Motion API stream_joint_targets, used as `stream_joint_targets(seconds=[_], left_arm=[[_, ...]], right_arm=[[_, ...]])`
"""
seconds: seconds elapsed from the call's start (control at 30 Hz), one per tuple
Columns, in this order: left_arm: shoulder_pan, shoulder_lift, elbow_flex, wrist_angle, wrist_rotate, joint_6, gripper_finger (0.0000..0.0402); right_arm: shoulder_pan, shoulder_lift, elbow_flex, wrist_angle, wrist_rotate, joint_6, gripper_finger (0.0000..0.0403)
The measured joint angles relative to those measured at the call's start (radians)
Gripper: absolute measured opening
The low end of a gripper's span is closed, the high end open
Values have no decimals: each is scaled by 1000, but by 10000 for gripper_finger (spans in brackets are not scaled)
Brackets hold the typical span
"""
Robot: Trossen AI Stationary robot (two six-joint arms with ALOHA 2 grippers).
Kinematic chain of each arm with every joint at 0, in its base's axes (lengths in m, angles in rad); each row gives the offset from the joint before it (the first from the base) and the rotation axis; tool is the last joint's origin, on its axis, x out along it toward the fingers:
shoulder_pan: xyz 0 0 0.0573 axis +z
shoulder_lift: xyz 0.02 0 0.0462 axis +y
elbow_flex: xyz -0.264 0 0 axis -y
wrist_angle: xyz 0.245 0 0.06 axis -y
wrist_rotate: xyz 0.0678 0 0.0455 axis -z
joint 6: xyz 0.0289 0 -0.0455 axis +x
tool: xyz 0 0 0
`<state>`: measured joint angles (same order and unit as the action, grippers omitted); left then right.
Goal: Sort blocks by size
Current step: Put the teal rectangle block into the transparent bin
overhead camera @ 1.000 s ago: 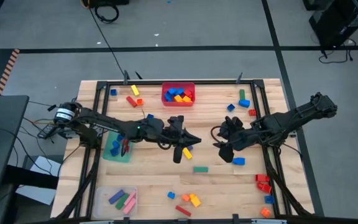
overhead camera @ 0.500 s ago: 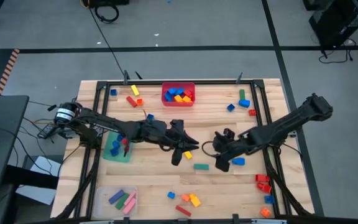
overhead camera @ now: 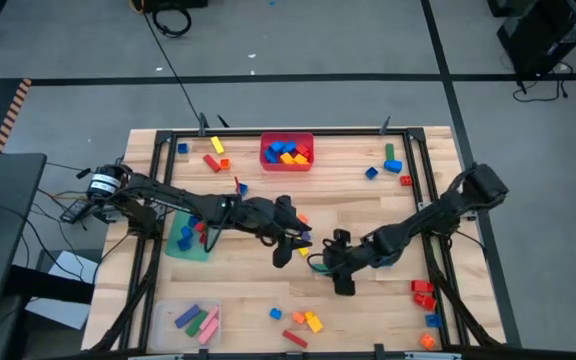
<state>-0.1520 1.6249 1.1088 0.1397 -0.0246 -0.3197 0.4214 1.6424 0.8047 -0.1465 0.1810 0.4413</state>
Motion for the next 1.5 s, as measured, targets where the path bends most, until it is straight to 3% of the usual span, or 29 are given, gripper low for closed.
stream_joint_targets(seconds=[0.27,0.47,0.7,0.9,1.17,1.33,1.5], left_arm=[[0,0,0,-56,0,-36,215],[0,0,0,-57,1,-54,215],[1,0,0,-48,-12,-53,215],[2,0,0,53,-77,-52,215],[2,0,0,247,-184,-51,218],[4,0,0,328,-222,-46,235],[5,0,0,395,-224,63,251]], right_arm=[[3,123,5,-1,10,48,230],[5,100,4,-34,11,120,110],[9,-65,-3,-235,-39,230,116],[24,-281,-3,-416,51,373,116],[43,-516,-2,-292,293,331,116],[44,-597,-1,-185,370,241,116],[40,-650,-1,-93,398,181,116]])
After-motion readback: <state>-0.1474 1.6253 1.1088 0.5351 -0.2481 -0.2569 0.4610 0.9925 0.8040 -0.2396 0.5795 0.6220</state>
